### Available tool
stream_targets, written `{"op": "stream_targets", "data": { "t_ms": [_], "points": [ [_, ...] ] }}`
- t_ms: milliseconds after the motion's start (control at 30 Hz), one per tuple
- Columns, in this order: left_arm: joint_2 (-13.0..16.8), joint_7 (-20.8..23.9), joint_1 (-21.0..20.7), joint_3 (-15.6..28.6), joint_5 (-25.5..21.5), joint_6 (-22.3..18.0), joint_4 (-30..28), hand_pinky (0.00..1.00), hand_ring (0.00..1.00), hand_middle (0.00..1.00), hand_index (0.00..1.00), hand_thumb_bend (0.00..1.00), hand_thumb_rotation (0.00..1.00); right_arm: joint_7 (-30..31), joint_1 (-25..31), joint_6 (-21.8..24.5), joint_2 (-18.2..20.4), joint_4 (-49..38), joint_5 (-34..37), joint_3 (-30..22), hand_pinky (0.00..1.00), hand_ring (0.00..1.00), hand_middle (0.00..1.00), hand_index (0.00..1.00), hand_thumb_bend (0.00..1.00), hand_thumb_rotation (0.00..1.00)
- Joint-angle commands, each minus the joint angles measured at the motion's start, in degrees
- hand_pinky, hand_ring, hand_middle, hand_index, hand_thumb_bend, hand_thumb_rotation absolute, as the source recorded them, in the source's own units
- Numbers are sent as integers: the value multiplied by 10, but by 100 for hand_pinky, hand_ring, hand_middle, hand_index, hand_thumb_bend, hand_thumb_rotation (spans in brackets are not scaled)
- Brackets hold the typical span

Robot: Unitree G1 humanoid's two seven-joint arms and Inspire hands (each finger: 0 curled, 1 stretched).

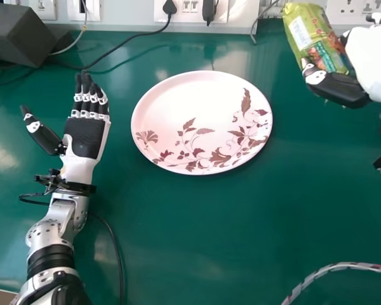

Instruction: Pick up biscuit and place it in the plate

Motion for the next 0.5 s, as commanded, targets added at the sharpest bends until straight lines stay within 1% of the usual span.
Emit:
{"op": "stream_targets", "data": {
  "t_ms": [0,167,233,300,367,467],
  "points": [
    [-18,4,43,7,8,0,28,68,78,94,100,100,77,-15,-11,-7,7,-3,9,0,3,16,29,52,53,42],
    [-16,2,44,8,7,4,27,74,80,94,100,100,79,-35,-10,-26,14,-1,24,3,2,15,29,52,53,46],
    [-15,-1,44,7,8,4,27,76,80,94,100,100,79,-41,-12,-29,20,1,22,8,2,14,28,52,54,46],
    [-14,3,45,8,8,4,23,77,81,95,100,100,80,-41,-20,-28,31,6,16,18,2,14,28,52,53,42],
    [-14,7,45,9,7,2,21,78,82,95,100,100,79,-40,-27,-25,42,10,13,26,2,14,28,52,53,44],
    [-11,3,44,10,7,4,25,77,83,96,100,100,77,-47,-34,-28,54,15,12,34,2,15,29,52,52,45]
  ]
}}
